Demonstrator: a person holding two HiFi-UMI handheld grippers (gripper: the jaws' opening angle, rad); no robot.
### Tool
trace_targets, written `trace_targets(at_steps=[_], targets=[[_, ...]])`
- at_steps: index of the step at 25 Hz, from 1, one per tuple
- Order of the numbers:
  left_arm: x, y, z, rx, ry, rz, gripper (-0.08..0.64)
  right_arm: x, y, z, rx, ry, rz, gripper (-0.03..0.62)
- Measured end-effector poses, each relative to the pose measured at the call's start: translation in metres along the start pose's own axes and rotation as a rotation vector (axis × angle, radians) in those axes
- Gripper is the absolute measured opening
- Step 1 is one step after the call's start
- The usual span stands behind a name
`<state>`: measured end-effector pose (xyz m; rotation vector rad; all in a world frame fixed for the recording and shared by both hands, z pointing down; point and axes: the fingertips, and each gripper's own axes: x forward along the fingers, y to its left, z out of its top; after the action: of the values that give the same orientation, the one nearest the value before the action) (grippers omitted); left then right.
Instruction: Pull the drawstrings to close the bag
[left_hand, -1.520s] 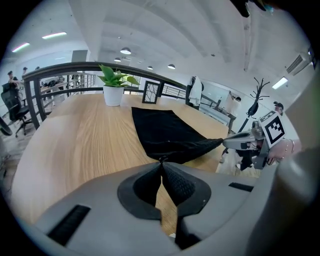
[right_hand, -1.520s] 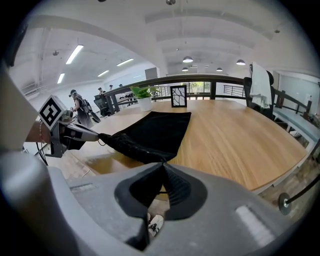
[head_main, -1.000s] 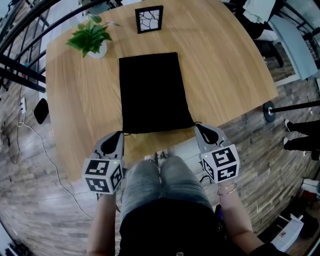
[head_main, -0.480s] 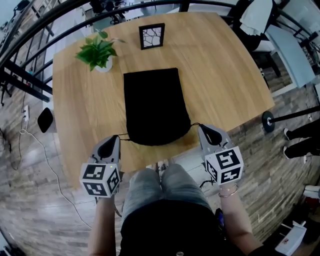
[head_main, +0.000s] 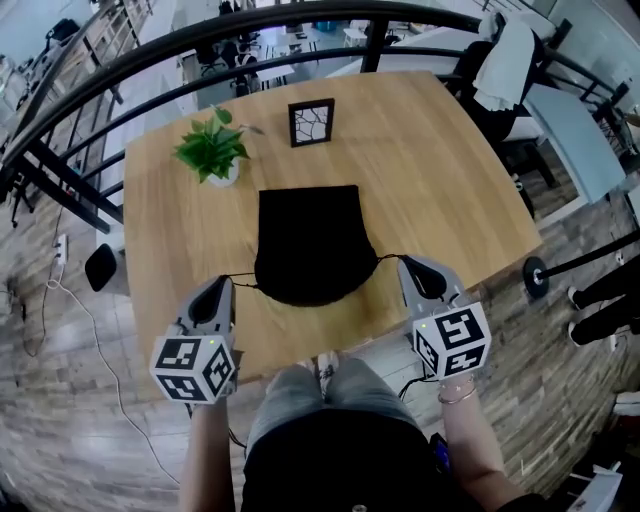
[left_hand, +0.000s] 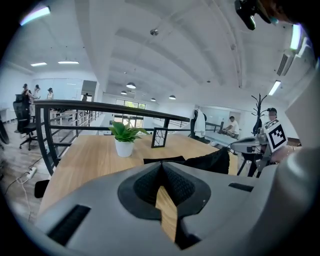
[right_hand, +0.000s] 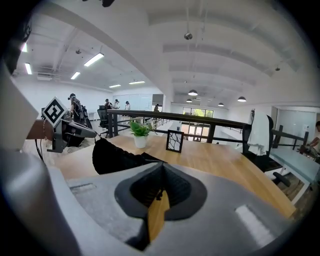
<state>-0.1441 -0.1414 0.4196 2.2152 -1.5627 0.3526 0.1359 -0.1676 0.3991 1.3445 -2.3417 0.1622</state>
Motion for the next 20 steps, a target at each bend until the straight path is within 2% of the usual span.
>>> trace_targets(at_steps=[7,20], targets=[[-0.009,0.004,0.038,0.018,-0.091,0.013,0.020,-0.004,-0.011,0.040,-0.033,-0.084,-0.009,0.000],[-0.030,0.000,0.104,0.059,-0.255,0.035,0.018,-0.025,-0.032,0.097,-0.004,-0.229,-0.070,0.000]])
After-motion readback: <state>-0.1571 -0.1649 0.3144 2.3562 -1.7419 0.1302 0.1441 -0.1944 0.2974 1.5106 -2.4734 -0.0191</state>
